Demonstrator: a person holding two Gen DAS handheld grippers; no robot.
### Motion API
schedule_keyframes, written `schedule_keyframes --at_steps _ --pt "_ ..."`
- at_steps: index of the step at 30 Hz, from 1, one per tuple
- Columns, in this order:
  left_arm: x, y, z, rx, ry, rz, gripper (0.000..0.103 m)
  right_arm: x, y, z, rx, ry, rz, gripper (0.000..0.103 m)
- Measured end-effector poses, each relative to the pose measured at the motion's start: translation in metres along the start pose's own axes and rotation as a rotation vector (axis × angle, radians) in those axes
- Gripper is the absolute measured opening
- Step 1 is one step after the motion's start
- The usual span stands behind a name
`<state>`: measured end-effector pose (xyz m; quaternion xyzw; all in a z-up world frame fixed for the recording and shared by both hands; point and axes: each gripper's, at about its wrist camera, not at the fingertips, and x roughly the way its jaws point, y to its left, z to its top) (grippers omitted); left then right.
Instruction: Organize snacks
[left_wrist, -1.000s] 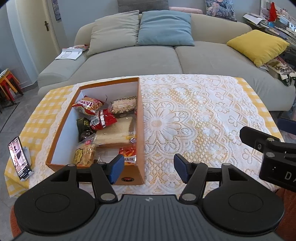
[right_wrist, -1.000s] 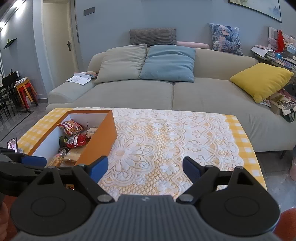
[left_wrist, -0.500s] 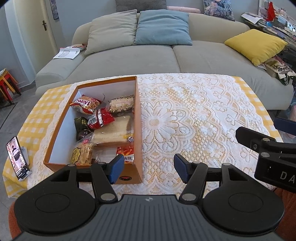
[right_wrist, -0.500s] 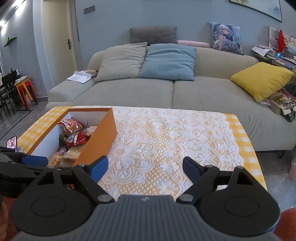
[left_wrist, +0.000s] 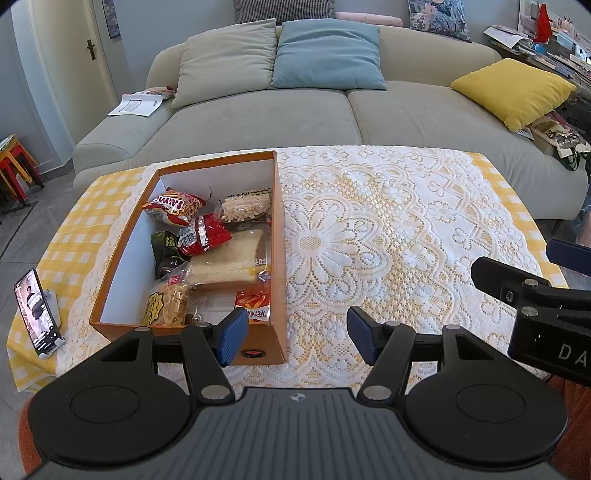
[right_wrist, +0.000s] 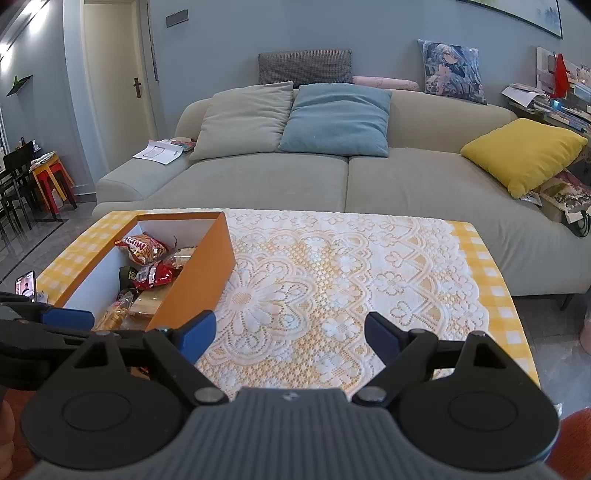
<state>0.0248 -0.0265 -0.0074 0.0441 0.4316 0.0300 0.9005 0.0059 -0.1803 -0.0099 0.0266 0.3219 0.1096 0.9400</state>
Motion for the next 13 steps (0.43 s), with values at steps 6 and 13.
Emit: schedule_keyframes --at_steps 6,13 --pt "0.0 0.0004 0.0 0.0 0.001 -0.001 0.072 0.0012 -0.0006 -0.0006 0.001 0.006 0.004 0.085" --pt "-0.0004 0.0019 -0.0004 -0.005 0.0 0.006 0.072 0.0019 -0.0007 -0.0021 0.001 0.011 0.004 0.085"
